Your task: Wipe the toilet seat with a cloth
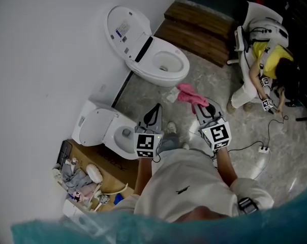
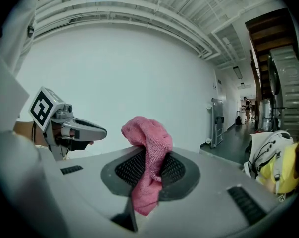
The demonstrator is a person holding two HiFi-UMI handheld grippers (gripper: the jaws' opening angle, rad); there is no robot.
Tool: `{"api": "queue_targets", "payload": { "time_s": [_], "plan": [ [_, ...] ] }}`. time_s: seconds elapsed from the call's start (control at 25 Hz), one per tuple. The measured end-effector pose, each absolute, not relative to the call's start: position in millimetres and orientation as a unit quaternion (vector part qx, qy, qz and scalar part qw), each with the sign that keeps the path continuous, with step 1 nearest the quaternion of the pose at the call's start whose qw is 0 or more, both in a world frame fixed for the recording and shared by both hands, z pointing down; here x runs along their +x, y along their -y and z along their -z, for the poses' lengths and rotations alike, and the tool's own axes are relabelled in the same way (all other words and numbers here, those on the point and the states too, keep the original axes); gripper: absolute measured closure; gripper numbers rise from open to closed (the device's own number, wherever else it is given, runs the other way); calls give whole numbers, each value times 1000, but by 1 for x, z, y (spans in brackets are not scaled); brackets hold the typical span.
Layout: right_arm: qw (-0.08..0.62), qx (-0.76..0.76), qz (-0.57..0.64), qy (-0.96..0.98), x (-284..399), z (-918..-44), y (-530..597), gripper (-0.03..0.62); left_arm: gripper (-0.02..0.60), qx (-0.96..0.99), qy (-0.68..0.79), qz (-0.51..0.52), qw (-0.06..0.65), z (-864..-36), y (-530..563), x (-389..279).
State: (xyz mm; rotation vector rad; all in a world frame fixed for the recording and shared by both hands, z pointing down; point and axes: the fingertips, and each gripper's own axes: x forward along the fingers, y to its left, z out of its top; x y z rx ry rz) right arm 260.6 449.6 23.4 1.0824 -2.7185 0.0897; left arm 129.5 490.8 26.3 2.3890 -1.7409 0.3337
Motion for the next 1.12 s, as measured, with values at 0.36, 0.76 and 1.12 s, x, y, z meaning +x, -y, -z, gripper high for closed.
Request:
{"api": "queue_targets", "payload": {
  "time_s": [0.36,0.76,1.12],
  "plan": [
    [125,395,-34,910,219,-29,-389,542,572,823,552,-106,85,-29,-419,89],
    [138,414,-30,899,195,-34,-344,542,572,836,533,-99,87,-37,-367,64],
    [144,402,-38,903,179,-44,-290,541,572,829,542,-102,96,-49,-315,50]
  ]
}}
